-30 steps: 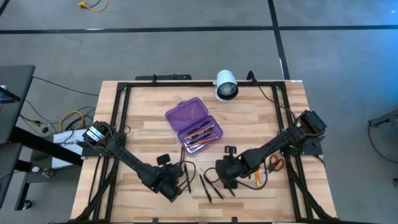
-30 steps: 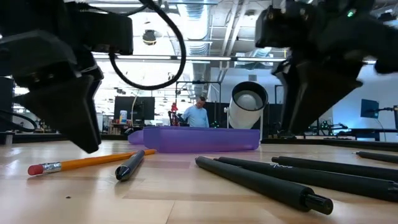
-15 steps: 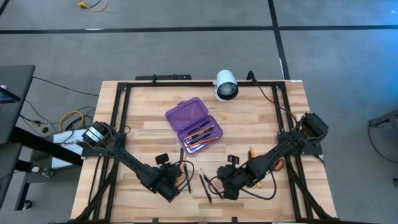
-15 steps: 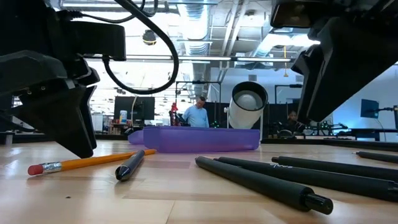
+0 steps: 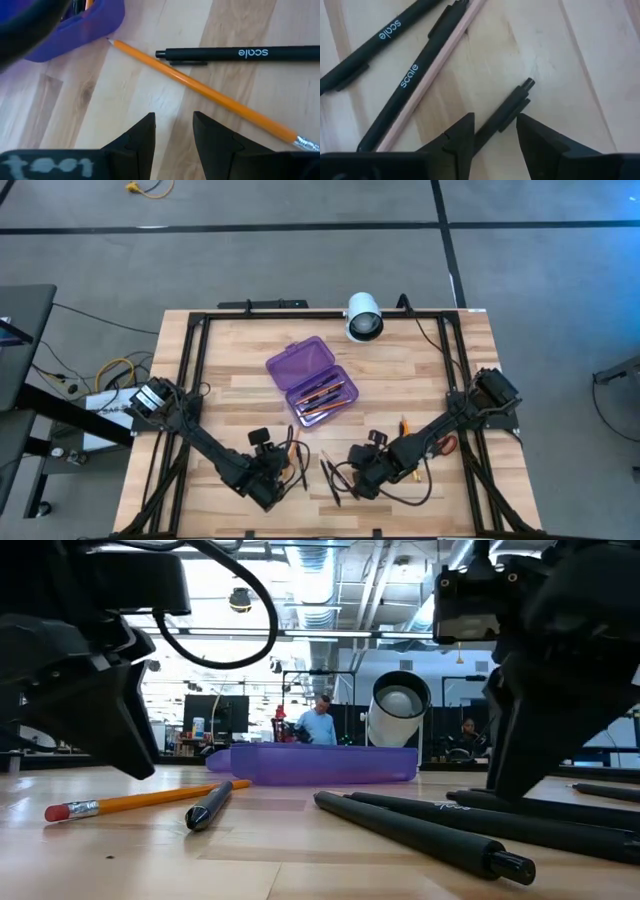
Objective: Pick & place school supplies into a supply box
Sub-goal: Put the black pen into the purple supply box
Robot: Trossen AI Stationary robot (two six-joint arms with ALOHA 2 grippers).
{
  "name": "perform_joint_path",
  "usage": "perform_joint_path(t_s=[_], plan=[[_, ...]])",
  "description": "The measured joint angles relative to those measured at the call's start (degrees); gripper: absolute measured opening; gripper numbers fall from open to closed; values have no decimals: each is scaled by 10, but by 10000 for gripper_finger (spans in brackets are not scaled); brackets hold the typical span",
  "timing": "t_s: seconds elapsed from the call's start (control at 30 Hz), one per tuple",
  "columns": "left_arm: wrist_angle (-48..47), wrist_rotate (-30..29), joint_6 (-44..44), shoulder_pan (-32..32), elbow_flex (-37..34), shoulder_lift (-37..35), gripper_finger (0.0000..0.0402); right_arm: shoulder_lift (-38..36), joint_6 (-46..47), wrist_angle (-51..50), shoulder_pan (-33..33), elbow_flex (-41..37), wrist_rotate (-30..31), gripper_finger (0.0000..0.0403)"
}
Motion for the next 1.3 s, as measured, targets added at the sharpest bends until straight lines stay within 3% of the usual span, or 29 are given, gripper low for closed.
perform_joint_path(t_s=[0.27, 0.7, 1.07, 1.3], plan=[[0, -21, -1, 0, 0, 0, 121, 0, 37, -58, 0, 0, -4, 149], [6, -36, -2, -2, 0, 0, 121, 18, 52, -105, -2, 4, -18, 119], [13, -93, -12, -22, 0, 0, 121, 18, 66, -197, -12, 4, -19, 116], [13, -149, -26, -42, 0, 0, 121, 18, 59, -198, -24, 4, -35, 116]])
